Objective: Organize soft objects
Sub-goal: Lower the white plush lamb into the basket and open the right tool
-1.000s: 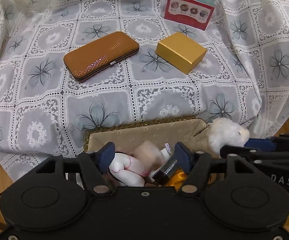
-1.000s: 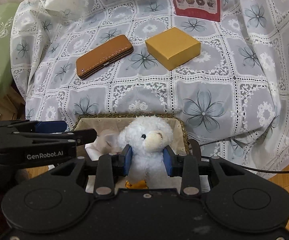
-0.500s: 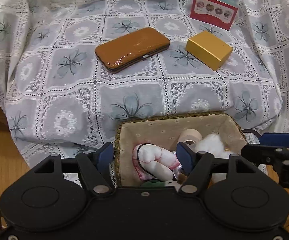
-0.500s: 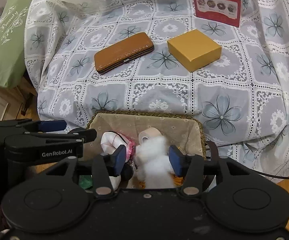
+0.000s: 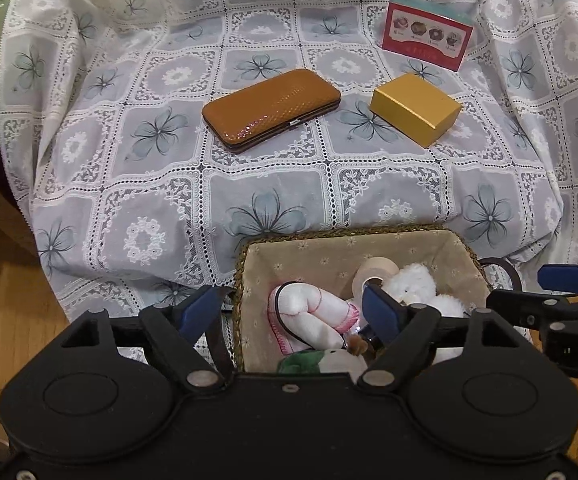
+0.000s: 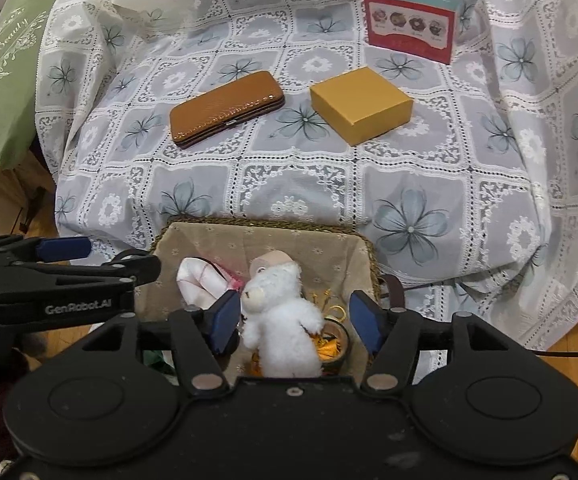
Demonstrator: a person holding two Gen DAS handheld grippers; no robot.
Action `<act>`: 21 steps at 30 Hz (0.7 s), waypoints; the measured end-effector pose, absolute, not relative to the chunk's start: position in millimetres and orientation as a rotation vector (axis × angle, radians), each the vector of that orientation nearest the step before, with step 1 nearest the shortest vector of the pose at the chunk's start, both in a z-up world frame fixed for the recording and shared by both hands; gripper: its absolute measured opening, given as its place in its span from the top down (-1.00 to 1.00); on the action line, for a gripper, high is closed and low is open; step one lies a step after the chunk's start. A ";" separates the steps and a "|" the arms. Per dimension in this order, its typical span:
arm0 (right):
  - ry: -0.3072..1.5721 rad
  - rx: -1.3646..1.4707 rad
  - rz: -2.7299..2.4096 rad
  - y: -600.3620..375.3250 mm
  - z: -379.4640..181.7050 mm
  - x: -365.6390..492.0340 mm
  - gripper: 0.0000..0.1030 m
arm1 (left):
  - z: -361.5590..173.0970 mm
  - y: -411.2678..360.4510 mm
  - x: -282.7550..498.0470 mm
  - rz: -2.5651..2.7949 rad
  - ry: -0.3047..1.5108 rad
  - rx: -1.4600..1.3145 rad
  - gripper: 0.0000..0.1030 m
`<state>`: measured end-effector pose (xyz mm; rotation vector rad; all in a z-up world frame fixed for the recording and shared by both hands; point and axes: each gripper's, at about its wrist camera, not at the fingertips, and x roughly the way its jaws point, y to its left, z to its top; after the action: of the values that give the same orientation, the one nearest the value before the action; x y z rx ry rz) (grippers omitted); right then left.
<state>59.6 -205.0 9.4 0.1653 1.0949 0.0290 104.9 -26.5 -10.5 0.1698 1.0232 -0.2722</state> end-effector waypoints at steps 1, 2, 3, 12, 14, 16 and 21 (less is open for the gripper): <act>1.091 0.163 0.022 -205.7 9.6 57.1 -0.21 | -9.8 -26.5 102.0 -0.268 1.019 0.171 -0.47; 1.085 0.160 0.015 -206.2 10.1 54.0 -0.26 | -9.1 -26.4 99.3 -0.263 1.015 0.171 -0.49; 1.078 0.158 0.011 -206.4 10.4 51.2 -0.30 | -8.4 -26.5 96.3 -0.260 1.011 0.171 -0.52; 0.999 0.123 -0.061 -205.6 13.4 27.0 -0.60 | -3.2 -27.5 69.8 -0.221 0.948 0.180 -0.78; 0.981 0.120 -0.076 -207.6 13.5 20.4 -0.62 | -3.3 -26.6 64.1 -0.211 0.937 0.177 -0.78; 0.961 0.111 -0.100 -208.7 13.0 13.4 -0.79 | -3.3 -26.2 59.0 -0.200 0.927 0.175 -0.78; 0.908 0.094 -0.138 -211.5 12.1 -4.3 -0.99 | -4.6 -26.6 45.6 -0.179 0.902 0.168 -0.84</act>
<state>-4.3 -211.5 12.1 0.0942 0.9080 -0.1384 45.6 -26.6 -4.6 0.1678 0.9015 -0.1790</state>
